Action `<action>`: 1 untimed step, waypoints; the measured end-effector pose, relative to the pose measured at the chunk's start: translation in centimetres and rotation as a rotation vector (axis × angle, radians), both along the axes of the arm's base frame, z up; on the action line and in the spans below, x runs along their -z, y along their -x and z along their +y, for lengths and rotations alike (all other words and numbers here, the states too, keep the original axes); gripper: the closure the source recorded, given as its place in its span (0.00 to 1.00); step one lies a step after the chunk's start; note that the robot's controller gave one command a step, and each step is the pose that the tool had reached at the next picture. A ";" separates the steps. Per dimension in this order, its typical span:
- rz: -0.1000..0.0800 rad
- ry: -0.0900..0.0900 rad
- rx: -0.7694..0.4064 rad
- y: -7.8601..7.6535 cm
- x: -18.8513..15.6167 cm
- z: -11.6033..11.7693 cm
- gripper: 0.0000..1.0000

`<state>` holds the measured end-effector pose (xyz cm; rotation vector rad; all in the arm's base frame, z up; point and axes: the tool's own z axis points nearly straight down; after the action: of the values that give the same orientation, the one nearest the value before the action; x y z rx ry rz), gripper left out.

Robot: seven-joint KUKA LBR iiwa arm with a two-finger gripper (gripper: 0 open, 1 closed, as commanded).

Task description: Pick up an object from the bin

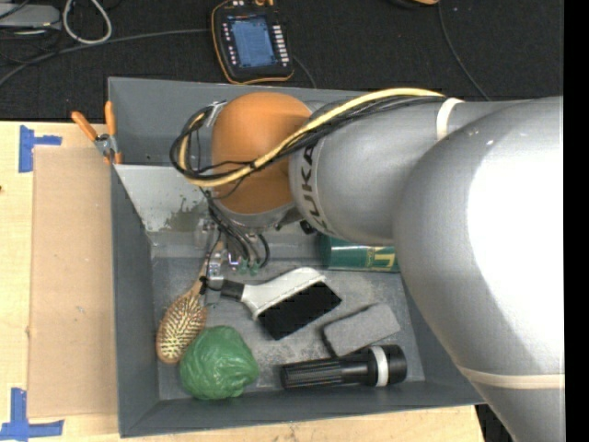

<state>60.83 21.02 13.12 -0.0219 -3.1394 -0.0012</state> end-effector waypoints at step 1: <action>-0.001 0.000 0.000 0.0 0.0 0.0 0.00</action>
Offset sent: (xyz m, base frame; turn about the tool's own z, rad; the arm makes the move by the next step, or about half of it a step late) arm -0.0537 -0.0028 -0.0546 -0.0520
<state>60.79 21.01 13.07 -0.0218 -3.1405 -0.0018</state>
